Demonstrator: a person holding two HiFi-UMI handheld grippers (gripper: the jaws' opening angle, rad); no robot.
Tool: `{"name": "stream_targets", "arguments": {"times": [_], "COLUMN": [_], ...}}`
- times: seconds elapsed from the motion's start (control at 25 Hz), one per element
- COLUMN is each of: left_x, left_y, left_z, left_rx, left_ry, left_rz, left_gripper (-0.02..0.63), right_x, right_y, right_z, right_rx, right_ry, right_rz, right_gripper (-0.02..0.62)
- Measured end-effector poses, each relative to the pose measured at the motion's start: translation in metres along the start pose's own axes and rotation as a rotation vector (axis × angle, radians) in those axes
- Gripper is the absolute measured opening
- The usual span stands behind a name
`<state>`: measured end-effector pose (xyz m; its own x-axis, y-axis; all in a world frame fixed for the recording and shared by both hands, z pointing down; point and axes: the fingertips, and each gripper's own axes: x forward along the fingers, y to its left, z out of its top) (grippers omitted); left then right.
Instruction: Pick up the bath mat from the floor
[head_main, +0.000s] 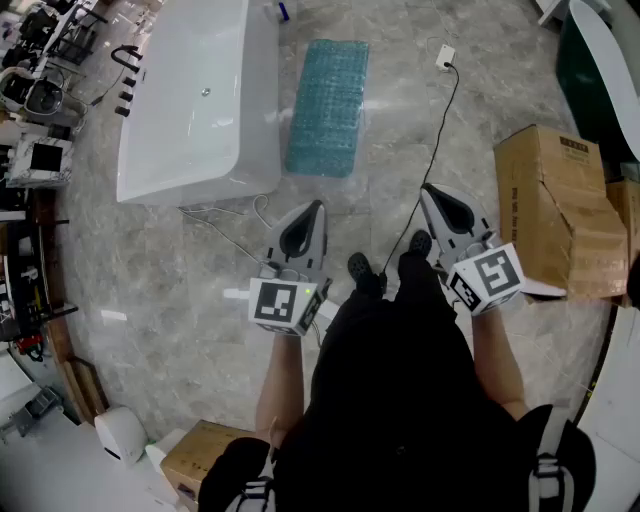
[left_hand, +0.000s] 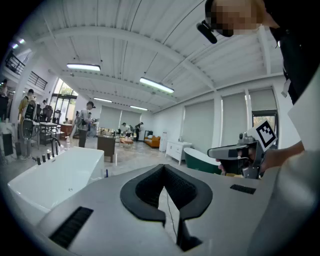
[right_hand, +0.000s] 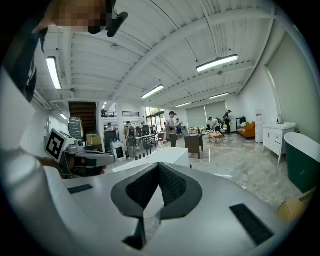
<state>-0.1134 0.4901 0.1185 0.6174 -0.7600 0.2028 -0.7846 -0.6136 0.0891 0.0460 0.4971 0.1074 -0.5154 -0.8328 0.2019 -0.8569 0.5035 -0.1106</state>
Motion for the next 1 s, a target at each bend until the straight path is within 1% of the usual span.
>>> {"name": "stream_targets", "arguments": {"times": [0.12,0.32,0.44,0.52,0.64,0.84,1.0], "left_x": [0.001,-0.004,-0.006,-0.007,-0.009,-0.002,0.012], "left_y": [0.001,0.006,0.008,0.009,0.011,0.017,0.023], "left_z": [-0.002,-0.007,-0.009,-0.011,-0.011,-0.019,-0.026], "left_rx": [0.029,0.037,0.040,0.055,0.077,0.055,0.025], "left_ry": [0.017,0.044,0.049,0.050,0.045,0.059,0.076], "left_rz": [0.002,-0.007,-0.011,-0.007,0.000,-0.007,-0.010], "left_gripper": [0.009,0.009,0.009,0.009,0.009,0.009,0.009], "right_x": [0.002,0.005,0.007,0.008,0.009,0.013,0.024], "right_y": [0.002,0.009,0.013,0.015,0.015,0.012,-0.004], "right_z": [0.004,0.006,0.004,0.004,0.005,0.002,-0.003], "right_rx": [-0.022,-0.030,-0.035,-0.034,-0.018,-0.006,0.031], "right_ry": [-0.006,0.001,0.008,0.008,-0.008,-0.005,0.004], "right_rz": [-0.002,-0.001,-0.001,-0.003,-0.028,-0.042,-0.070], "right_gripper": [0.011,0.011,0.011,0.011,0.011,0.011,0.012]}}
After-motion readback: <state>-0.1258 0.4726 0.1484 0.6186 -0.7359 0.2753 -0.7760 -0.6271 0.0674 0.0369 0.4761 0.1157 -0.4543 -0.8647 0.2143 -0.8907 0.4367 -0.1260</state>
